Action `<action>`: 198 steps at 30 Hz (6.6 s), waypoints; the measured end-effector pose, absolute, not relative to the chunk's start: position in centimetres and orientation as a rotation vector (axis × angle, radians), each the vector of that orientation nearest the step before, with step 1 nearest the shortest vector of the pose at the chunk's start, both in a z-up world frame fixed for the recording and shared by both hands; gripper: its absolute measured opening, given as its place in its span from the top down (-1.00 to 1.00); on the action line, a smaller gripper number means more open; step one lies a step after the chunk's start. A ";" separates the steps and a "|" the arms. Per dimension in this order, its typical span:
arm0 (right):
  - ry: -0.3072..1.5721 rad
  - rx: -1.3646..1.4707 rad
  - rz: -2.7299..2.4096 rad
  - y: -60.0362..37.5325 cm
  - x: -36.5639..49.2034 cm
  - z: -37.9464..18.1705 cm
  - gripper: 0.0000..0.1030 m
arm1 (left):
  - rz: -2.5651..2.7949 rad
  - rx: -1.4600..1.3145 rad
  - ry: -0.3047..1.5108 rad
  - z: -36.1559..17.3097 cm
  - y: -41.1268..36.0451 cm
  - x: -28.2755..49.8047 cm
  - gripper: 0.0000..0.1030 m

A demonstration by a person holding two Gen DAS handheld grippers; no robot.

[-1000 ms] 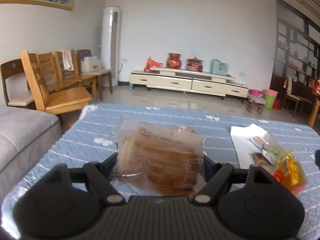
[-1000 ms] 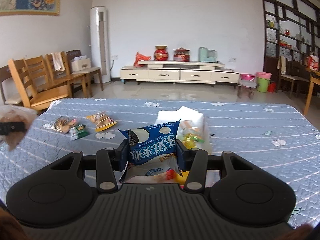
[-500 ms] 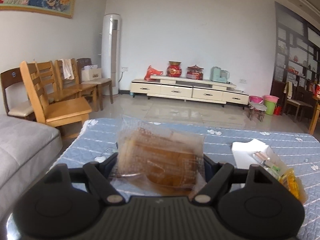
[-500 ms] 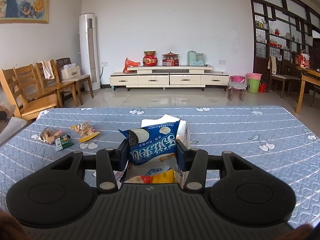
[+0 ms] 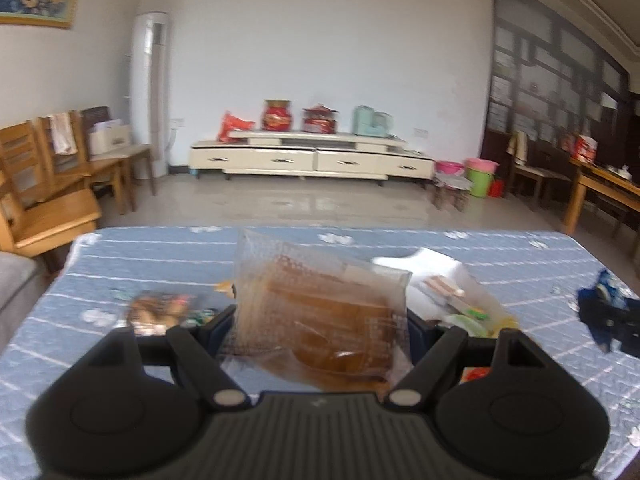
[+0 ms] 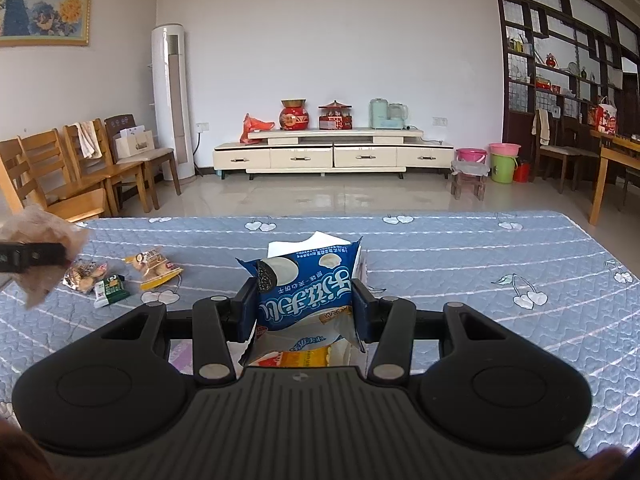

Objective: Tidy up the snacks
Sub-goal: 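Carry the bread bag with the left gripper while the right carries the blue pack to the box, then open the right gripper to drop the blue pack into the box, then grasp the green biscuit box with the right gripper while the left holds the bread bag, then carry the green biscuit box with the right gripper while the left carries the bread bag to the box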

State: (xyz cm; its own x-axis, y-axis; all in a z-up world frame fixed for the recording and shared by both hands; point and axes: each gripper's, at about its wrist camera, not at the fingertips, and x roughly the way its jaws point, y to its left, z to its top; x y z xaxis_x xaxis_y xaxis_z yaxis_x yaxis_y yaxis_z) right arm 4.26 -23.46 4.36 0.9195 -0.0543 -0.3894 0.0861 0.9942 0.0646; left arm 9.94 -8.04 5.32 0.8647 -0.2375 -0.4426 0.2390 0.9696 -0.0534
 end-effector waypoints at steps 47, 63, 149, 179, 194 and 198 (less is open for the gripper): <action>0.607 0.020 0.024 -24.0 20.1 3.6 -0.14 | -0.522 0.077 0.536 0.1 -21.2 14.7 -0.56; 0.640 -0.002 -0.006 -25.2 22.5 3.0 -0.91 | -0.521 0.031 0.596 -1.0 -21.4 16.1 -0.79; 0.743 -0.231 0.540 4.2 29.3 -5.4 -0.35 | 0.111 -0.041 0.644 -3.0 8.8 17.3 -0.06; 0.595 -0.042 0.353 -2.3 11.6 0.8 -0.15 | 0.067 -0.028 0.566 0.7 3.9 9.3 -0.06; 0.542 0.000 0.214 -7.7 4.6 3.2 -0.15 | -0.063 0.022 0.540 2.0 -1.8 6.4 -0.06; 0.525 0.017 0.182 -8.8 3.8 3.9 -0.15 | -0.101 0.041 0.535 2.4 -3.6 6.0 -0.06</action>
State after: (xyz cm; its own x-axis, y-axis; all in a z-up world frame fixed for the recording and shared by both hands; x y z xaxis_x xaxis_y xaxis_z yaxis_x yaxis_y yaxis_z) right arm 3.79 -8.81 3.89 0.8497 0.1770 -0.4967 -0.1683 0.9837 0.0627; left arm 6.01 -3.56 2.39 0.8556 -0.0855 -0.5105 0.1066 0.9942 0.0123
